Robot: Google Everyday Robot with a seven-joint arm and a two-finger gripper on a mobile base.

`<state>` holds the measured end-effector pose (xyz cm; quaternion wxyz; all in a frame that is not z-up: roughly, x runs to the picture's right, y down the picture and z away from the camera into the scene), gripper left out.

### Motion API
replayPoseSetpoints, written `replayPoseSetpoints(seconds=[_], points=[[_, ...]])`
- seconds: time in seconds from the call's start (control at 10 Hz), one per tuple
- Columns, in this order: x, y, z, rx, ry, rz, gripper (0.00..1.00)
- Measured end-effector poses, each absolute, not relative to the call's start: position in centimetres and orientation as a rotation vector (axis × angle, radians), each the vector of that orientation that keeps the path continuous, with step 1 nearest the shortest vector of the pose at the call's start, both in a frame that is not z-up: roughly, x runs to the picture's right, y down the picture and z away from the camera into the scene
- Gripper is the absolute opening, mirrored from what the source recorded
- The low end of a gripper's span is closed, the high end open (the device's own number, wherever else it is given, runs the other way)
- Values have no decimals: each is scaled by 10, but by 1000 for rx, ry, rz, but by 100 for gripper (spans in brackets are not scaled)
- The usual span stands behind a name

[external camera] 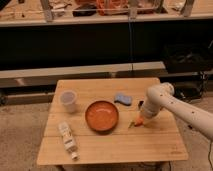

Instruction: Drag the pepper across the table

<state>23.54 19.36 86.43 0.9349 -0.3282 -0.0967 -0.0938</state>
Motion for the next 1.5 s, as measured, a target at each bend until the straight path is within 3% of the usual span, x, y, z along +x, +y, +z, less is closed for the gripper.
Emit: replayPoseSetpoints(seconds=[1.5], points=[[271, 196, 859, -661, -216, -155, 0]])
